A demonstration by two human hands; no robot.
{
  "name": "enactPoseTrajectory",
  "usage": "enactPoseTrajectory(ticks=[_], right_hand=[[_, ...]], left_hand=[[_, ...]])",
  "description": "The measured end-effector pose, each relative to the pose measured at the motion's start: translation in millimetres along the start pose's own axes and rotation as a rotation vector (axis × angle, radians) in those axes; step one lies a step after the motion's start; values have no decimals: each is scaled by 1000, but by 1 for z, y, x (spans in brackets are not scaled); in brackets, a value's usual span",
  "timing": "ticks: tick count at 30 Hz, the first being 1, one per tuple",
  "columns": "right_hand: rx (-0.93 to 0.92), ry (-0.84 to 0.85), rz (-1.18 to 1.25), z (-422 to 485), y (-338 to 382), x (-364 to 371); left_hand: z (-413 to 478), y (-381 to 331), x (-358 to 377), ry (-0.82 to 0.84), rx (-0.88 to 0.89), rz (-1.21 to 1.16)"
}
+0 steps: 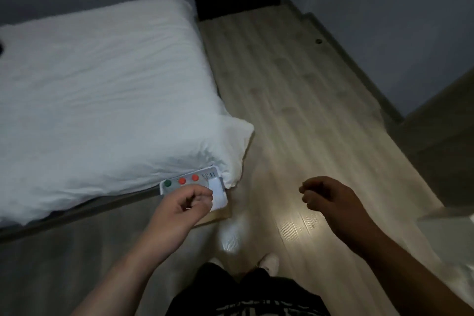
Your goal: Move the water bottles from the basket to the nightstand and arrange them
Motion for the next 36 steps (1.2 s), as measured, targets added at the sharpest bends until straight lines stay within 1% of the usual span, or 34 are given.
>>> enactPoseTrajectory(ticks=[3, 7, 10, 13, 17, 20, 23, 28, 31, 36], right_hand=[[-44, 89, -32, 14, 25, 32], [-86, 170, -98, 21, 46, 67], [-100, 203, -161, 26, 52, 88], [-118, 245, -231, 35, 56, 108], [-122, 316, -276, 57, 59, 137], [-116, 398, -307, 82, 57, 162], [-107, 495, -337, 113, 51, 186], [-69, 602, -399, 173, 17, 223], [-38, 637, -475, 210, -21, 245], [-29, 695, -617, 268, -89, 296]], left_hand=[[-18, 11, -33, -129, 14, -61], [-37, 28, -65, -230, 41, -90], [-43, 49, -81, -263, 15, -86], [-41, 70, -93, -260, -29, -69], [-30, 85, -106, -284, -44, -52], [-18, 95, -113, -357, -65, -58], [-3, 117, -117, -452, -124, -117], [27, 171, -106, -548, -194, -203], [45, 217, -101, -600, -266, -207], [86, 302, -113, -673, -327, -223]])
Point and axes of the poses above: each hand's wrist, its own z-axis towards the middle knuckle, its own x-axis out of the palm, y = z × x, the point moved 10 cm from there along z, towards the middle knuckle, and after that the axes turned 4 degrees about y, right-handed, at the moved point
